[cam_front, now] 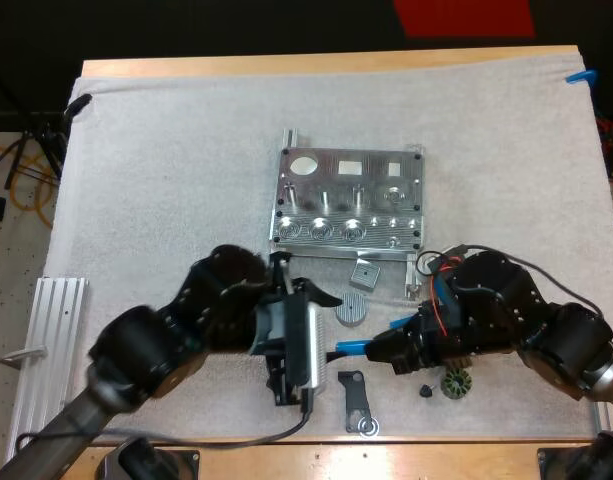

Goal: Load cells from right to left

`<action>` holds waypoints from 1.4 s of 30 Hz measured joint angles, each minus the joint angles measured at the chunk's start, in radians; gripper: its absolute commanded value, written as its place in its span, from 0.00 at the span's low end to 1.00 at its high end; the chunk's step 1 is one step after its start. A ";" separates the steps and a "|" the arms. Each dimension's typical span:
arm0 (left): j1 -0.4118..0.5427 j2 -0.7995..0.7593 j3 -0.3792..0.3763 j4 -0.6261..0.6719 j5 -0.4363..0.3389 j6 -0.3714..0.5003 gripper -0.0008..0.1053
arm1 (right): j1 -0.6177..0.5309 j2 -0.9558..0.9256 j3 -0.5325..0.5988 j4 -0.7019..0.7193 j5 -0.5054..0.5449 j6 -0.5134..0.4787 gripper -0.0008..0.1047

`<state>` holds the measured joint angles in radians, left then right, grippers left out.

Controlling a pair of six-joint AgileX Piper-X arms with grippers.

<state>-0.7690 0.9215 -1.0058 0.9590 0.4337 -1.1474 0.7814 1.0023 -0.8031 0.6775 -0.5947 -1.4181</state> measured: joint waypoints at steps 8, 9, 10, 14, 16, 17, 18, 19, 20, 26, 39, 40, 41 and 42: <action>0.000 -0.131 -0.001 0.065 -0.197 -0.250 0.55 | 0.000 0.000 -0.114 0.157 0.127 -0.189 0.02; 0.000 -0.143 -0.001 0.065 -0.223 -0.286 0.55 | 0.000 0.000 -0.127 0.172 0.149 -0.206 0.02; 0.000 -0.150 -0.001 0.065 -0.241 -0.305 0.55 | 0.000 0.000 -0.135 0.179 0.159 -0.216 0.02; 0.000 -0.197 -0.001 0.071 -0.386 -0.479 0.55 | 0.000 0.000 -0.180 0.235 0.254 -0.277 0.02; 0.000 -0.220 -0.001 0.071 -0.434 -0.562 0.55 | 0.000 0.000 -0.196 0.275 0.300 -0.308 0.02; 0.000 -0.235 -0.001 0.071 -0.447 -0.622 0.55 | 0.000 0.000 -0.203 0.296 0.319 -0.325 0.02; 0.000 -0.244 -0.001 0.071 -0.453 -0.666 0.55 | 0.000 0.000 -0.212 0.323 0.335 -0.341 0.02; 0.000 -0.250 -0.001 0.073 -0.453 -0.684 0.55 | 0.000 0.000 -0.216 0.334 0.343 -0.351 0.02; 0.000 -0.259 -0.001 0.074 -0.455 -0.700 0.55 | 0.000 0.000 -0.223 0.352 0.365 -0.367 0.02; 0.000 -0.268 -0.005 0.141 -0.459 -0.715 0.55 | 0.000 -0.002 -0.251 0.399 0.482 -0.437 0.02; 0.000 -0.268 -0.005 0.222 -0.467 -0.693 0.55 | 0.000 0.154 -0.376 0.517 0.681 -0.687 0.02; 0.000 -0.268 -0.005 0.222 -0.467 -0.693 0.55 | 0.000 0.166 -0.386 0.523 0.689 -0.705 0.02; 0.000 -0.268 -0.005 0.222 -0.467 -0.693 0.55 | 0.000 0.186 -0.404 0.532 0.708 -0.737 0.02; 0.000 -0.268 -0.005 0.222 -0.467 -0.688 0.55 | 0.000 0.209 -0.420 0.532 0.740 -0.764 0.02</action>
<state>-0.7690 0.6540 -1.0111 1.1813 -0.0331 -1.8350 0.7814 1.2117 -1.2229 1.2092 0.1452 -2.1822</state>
